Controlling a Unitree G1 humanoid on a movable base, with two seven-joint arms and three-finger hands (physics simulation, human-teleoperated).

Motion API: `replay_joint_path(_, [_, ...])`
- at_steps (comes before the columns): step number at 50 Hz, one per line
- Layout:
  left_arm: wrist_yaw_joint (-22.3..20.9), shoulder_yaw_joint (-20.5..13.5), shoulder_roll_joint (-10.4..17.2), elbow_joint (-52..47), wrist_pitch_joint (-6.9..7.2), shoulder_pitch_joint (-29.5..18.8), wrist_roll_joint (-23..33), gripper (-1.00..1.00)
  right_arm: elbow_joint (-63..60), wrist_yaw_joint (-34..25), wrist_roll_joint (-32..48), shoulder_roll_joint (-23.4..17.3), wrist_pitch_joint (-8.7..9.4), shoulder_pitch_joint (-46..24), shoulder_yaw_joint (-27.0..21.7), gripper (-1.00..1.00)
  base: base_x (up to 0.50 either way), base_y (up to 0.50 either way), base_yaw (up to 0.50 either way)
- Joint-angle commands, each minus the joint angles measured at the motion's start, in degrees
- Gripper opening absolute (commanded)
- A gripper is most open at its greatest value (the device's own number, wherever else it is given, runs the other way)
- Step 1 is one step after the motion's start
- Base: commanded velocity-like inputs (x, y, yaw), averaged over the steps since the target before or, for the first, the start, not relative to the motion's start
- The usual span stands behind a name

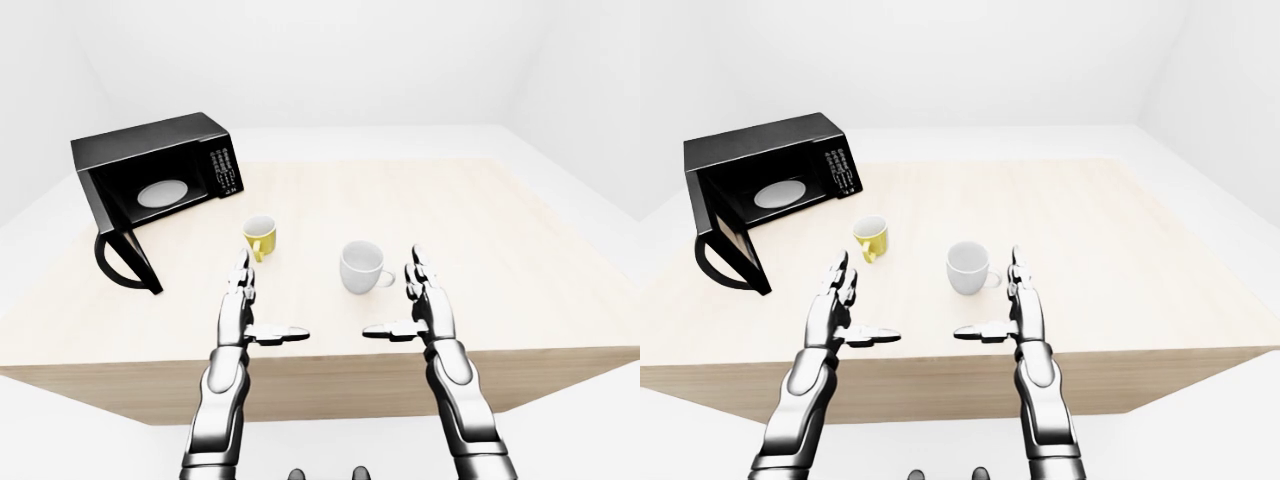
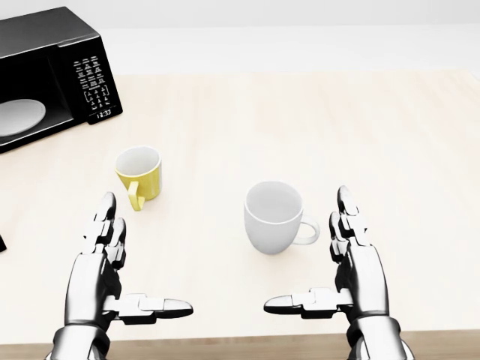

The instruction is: Close the microwave.

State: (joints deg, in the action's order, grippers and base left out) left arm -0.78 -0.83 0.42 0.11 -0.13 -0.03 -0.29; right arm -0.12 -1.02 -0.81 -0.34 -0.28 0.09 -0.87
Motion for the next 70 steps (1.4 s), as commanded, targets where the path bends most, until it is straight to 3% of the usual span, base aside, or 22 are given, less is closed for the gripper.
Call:
replay_joint_path(1, [-1.07, -1.32, 0.69, 0.44, -0.43, -0.12, -0.23, 1.0, -0.16, -1.54, -1.46, -0.53, -0.63, 0.17, -1.34, 1.0, 0.0, 0.0, 0.0])
replay_joint_path(33, [-0.39, -1.06, 0.56, 1.21, -0.78, -0.35, 0.4, 1.0, 0.5, -1.26, -1.15, -0.56, -0.83, -0.02, -1.16, 1.0, 0.0, 0.0, 0.0])
replay_joint_path(37, [-0.61, -0.73, 0.45, -1.11, 0.46, 0.52, 0.37, 1.0, -0.02, -1.15, -0.92, -0.52, -0.6, 0.17, -1.0, 1.0, 0.0, 0.0, 0.0])
replay_joint_path(42, [-0.66, -0.96, 0.48, -1.58, 0.55, 0.62, 0.22, 1.0, -0.08, -1.15, -0.76, -0.41, -0.69, 0.31, -0.8, 1.0, 0.0, 0.0, 0.0])
replay_joint_path(46, [-0.52, -0.96, 0.46, -2.13, 0.76, 0.84, 0.36, 1.0, -1.93, -1.1, -0.7, -0.33, 0.26, 0.96, -0.58, 1.0, 0.0, 0.0, 0.0])
replay_joint_path(48, [-0.96, -0.89, 0.35, -3.68, 1.58, 1.41, -0.25, 1.0, -3.16, -1.08, -0.79, -0.32, 0.85, 1.29, -0.61, 1.0, 0.0, 0.0, 0.0])
replay_joint_path(50, [-1.53, -0.73, 0.24, -6.54, 3.43, 2.38, -1.09, 1.0, -4.7, -1.25, -0.91, -0.3, 1.57, 1.79, -0.52, 1.0, 0.0, 0.0, 0.0])
replay_joint_path(53, [-1.13, -0.56, 0.14, -11.15, 4.98, 3.99, -0.74, 1.0, -9.46, -1.14, -0.57, -0.13, 3.75, 3.38, 0.04, 1.0, 0.0, 0.0, 0.0])
replay_joint_path(55, [-0.73, -0.32, 0.08, -15.13, 5.13, 5.36, -0.04, 1.0, -13.95, -1.05, -0.31, 0.03, 5.28, 4.88, 0.55, 1.0, 0.0, 0.0, 0.0])
replay_joint_path(70, [-1.68, -0.87, -0.4, -30.94, 5.13, 10.21, -1.79, 1.0, -26.52, -1.34, -0.01, 0.14, 5.28, 8.39, 1.11, 1.0, 0.0, 0.0, 0.0])
